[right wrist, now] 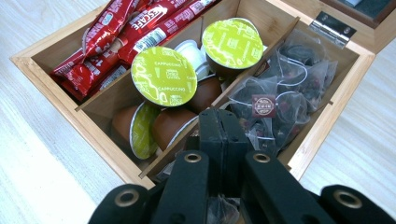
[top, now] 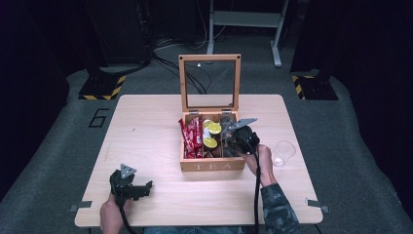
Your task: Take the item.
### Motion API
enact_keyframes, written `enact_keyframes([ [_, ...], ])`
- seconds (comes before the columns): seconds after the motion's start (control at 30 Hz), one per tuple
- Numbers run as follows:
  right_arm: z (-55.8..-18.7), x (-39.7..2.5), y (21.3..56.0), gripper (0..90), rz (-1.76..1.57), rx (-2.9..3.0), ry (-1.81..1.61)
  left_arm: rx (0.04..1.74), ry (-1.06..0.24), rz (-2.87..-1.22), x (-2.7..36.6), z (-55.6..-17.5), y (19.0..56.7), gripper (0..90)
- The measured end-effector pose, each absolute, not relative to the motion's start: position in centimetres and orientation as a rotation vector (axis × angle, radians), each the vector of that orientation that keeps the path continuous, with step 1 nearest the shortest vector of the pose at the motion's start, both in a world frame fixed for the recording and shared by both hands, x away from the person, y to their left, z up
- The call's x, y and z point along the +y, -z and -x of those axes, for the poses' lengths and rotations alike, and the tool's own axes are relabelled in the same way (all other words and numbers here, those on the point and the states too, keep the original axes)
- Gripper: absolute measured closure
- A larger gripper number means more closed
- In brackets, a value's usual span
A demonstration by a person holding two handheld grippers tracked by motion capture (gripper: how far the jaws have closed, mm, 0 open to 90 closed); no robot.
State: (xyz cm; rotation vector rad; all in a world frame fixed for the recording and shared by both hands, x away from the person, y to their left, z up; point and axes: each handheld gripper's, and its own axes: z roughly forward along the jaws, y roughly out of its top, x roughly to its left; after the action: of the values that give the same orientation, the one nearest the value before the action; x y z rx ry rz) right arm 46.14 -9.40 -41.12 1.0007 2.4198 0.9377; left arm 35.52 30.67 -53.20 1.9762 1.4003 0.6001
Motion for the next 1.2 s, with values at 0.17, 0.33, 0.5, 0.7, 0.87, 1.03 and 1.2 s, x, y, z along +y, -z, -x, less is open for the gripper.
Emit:
enact_keyframes([
  [0.17,-46.0,-9.4,40.4,90.0,-0.978,2.413,-0.941,1.401,-0.600,-1.976,30.7,-35.5,53.2,0.3],
  [0.33,-45.7,-9.8,39.6,90.0,-0.965,2.398,-0.955,1.401,-0.600,-1.976,30.7,-35.5,53.2,0.2],
  [0.5,-45.5,-10.3,39.0,90.0,-0.966,2.379,-0.965,1.395,-0.604,-1.984,30.7,-35.5,53.2,0.2],
  [0.7,-45.1,-11.0,37.9,90.0,-0.957,2.354,-0.970,1.394,-0.604,-1.985,30.7,-35.5,53.2,0.3],
  [0.87,-44.9,-11.4,37.4,90.0,-0.955,2.331,-0.975,1.394,-0.604,-1.985,30.7,-35.5,53.2,0.2],
  [1.03,-44.4,-12.1,36.5,90.0,-0.971,2.325,-0.945,1.393,-0.603,-1.985,30.7,-35.5,53.2,0.3],
  [1.2,-44.2,-13.0,36.2,90.0,-0.994,2.302,-0.957,1.393,-0.604,-1.985,30.7,-35.5,53.2,0.2],
])
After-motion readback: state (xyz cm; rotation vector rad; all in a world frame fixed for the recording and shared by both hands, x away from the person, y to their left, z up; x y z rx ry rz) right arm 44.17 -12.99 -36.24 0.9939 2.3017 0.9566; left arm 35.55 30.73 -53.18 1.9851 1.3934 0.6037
